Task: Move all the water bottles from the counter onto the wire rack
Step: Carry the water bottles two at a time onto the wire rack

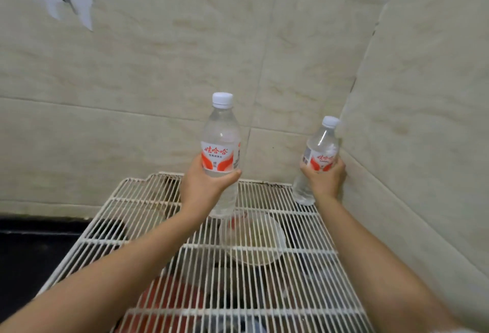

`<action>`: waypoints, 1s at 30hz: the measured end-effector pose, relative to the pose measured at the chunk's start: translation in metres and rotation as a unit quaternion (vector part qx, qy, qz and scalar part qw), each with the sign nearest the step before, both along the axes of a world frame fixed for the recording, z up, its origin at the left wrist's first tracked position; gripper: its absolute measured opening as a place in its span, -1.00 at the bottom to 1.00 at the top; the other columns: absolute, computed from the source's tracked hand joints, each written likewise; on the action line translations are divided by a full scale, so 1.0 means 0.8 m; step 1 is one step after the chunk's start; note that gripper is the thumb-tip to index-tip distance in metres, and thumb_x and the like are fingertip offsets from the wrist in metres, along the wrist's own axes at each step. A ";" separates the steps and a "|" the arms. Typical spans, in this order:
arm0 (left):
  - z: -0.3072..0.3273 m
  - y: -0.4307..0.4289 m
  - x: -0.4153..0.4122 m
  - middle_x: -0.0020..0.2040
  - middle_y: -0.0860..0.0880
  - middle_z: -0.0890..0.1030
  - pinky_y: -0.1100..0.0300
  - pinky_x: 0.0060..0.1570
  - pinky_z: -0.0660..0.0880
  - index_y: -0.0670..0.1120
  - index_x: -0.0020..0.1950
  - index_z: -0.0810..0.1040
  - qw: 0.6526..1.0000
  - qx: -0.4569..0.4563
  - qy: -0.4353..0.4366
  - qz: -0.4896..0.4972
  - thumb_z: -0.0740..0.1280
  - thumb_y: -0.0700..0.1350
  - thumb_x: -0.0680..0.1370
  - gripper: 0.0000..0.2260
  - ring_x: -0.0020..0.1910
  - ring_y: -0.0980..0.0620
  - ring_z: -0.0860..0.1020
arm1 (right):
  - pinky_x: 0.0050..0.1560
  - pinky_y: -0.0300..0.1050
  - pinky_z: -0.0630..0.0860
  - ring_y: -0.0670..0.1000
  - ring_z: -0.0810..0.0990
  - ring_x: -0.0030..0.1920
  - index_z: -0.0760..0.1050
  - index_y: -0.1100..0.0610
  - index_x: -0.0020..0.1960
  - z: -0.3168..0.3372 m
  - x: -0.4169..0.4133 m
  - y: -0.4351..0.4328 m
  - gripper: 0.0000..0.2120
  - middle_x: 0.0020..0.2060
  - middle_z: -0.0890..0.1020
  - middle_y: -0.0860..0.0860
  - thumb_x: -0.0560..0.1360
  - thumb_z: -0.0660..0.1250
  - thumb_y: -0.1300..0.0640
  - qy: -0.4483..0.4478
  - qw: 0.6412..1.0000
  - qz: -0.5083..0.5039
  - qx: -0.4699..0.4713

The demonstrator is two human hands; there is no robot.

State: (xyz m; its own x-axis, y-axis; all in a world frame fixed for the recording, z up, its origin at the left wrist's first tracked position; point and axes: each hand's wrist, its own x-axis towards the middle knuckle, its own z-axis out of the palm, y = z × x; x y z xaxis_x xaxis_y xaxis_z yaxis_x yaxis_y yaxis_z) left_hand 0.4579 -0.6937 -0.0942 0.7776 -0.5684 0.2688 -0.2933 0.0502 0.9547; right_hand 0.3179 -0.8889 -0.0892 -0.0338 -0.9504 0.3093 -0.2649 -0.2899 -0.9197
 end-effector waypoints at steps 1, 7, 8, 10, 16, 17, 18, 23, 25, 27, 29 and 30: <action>0.001 -0.020 -0.008 -0.04 0.05 0.59 0.05 0.02 0.55 0.03 0.08 0.44 1.000 0.002 -0.004 -0.014 0.51 0.03 0.26 -0.54 -0.04 0.02 0.59 | 0.11 -0.09 0.44 0.15 0.51 0.20 0.26 0.24 0.35 0.003 -0.005 0.006 -0.22 0.24 0.48 0.18 0.24 0.55 0.15 -0.005 1.000 0.005 0.003; -0.010 -0.125 -0.051 -0.12 0.12 0.50 0.21 -0.15 0.41 0.08 -0.01 0.37 0.998 0.021 -0.001 -0.052 0.51 0.00 0.30 -0.60 -0.14 0.11 0.50 | -0.02 -0.29 0.28 0.12 0.48 0.23 0.07 0.20 0.46 -0.006 -0.056 0.077 -0.43 0.27 0.47 0.19 0.54 0.21 0.07 -0.036 0.999 0.014 0.015; -0.013 -0.139 -0.056 -0.12 0.12 0.49 0.20 -0.14 0.42 0.07 0.00 0.37 0.998 0.028 0.003 -0.056 0.51 0.01 0.30 -0.60 -0.14 0.11 0.49 | 0.00 -0.26 0.29 0.09 0.48 0.20 0.05 0.17 0.47 -0.012 -0.063 0.088 -0.44 0.25 0.48 0.19 0.55 0.18 0.07 -0.039 0.999 0.018 0.018; -0.020 -0.164 -0.063 -0.08 0.09 0.53 0.16 -0.11 0.48 0.05 0.02 0.40 0.997 0.041 0.002 -0.060 0.51 0.04 0.27 -0.57 -0.11 0.08 0.53 | 0.05 -0.18 0.30 0.03 0.46 0.17 0.05 0.12 0.47 -0.027 -0.075 0.101 -0.46 0.25 0.48 0.15 0.56 0.16 0.06 -0.038 0.999 0.023 0.028; -0.032 -0.202 -0.073 0.11 -0.03 0.55 0.04 -0.03 0.52 -0.01 0.19 0.41 0.996 0.077 -0.042 -0.032 0.49 0.17 0.25 -0.40 0.03 -0.04 0.56 | 0.01 -0.20 0.34 0.04 0.49 0.15 0.13 0.12 0.43 -0.056 -0.088 0.115 -0.50 0.25 0.47 0.13 0.55 0.17 0.04 -0.007 0.998 0.008 0.058; -0.031 -0.205 -0.074 0.13 -0.04 0.54 0.01 0.00 0.52 -0.03 0.22 0.39 0.995 0.086 -0.047 -0.021 0.48 0.19 0.25 -0.37 0.06 -0.06 0.54 | 0.02 -0.20 0.35 0.03 0.48 0.14 0.14 0.13 0.43 -0.060 -0.086 0.115 -0.51 0.25 0.47 0.14 0.55 0.18 0.04 -0.003 0.998 0.009 0.058; -0.031 -0.206 -0.075 0.15 -0.06 0.52 -0.03 0.03 0.52 -0.04 0.25 0.37 0.994 0.093 -0.053 -0.013 0.47 0.21 0.25 -0.33 0.09 -0.08 0.53 | 0.02 -0.20 0.36 0.02 0.48 0.12 0.16 0.14 0.42 -0.063 -0.084 0.114 -0.51 0.25 0.47 0.15 0.55 0.18 0.05 0.000 0.998 0.013 0.061; -0.034 -0.208 -0.077 0.24 -0.12 0.47 -0.15 0.18 0.43 -0.07 0.33 0.27 0.987 0.140 -0.078 0.009 0.44 0.26 0.26 -0.22 0.21 -0.13 0.46 | 0.25 -0.02 0.40 0.09 0.42 0.29 0.14 0.11 0.43 -0.072 -0.071 0.119 -0.49 0.32 0.41 0.14 0.54 0.17 -0.01 0.020 0.995 0.052 0.081; -0.034 -0.203 -0.074 0.34 -0.13 0.39 -0.20 0.26 0.34 -0.07 0.41 0.17 0.982 0.169 -0.082 -0.009 0.44 0.25 0.27 -0.15 0.32 -0.16 0.38 | 0.32 0.09 0.37 0.10 0.39 0.33 0.14 0.10 0.43 -0.073 -0.069 0.124 -0.48 0.36 0.38 0.12 0.54 0.15 -0.04 0.042 0.994 0.066 0.079; -0.038 -0.187 -0.068 0.45 -0.15 0.26 -0.21 0.33 0.24 -0.06 0.48 0.02 0.971 0.218 -0.094 -0.033 0.44 0.22 0.30 -0.08 0.42 -0.18 0.25 | 0.31 0.09 0.38 0.08 0.40 0.31 0.20 0.11 0.40 -0.073 -0.069 0.128 -0.51 0.34 0.39 0.10 0.54 0.15 -0.06 0.077 0.991 0.080 0.068; -0.043 -0.159 -0.052 0.47 -0.17 0.20 -0.20 0.36 0.19 -0.07 0.49 -0.02 0.956 0.261 -0.127 -0.037 0.41 0.19 0.35 -0.10 0.45 -0.18 0.18 | 0.29 0.01 0.39 0.06 0.42 0.27 0.33 0.14 0.32 -0.073 -0.069 0.130 -0.59 0.27 0.44 0.10 0.55 0.14 -0.04 0.126 0.986 0.098 0.044; -0.045 -0.140 -0.039 0.47 -0.18 0.21 -0.19 0.35 0.20 -0.08 0.49 0.01 0.949 0.277 -0.147 -0.027 0.39 0.17 0.38 -0.16 0.45 -0.18 0.19 | 0.25 -0.06 0.38 0.06 0.44 0.23 0.39 0.15 0.26 -0.074 -0.067 0.130 -0.64 0.22 0.48 0.10 0.55 0.15 -0.02 0.156 0.981 0.112 0.027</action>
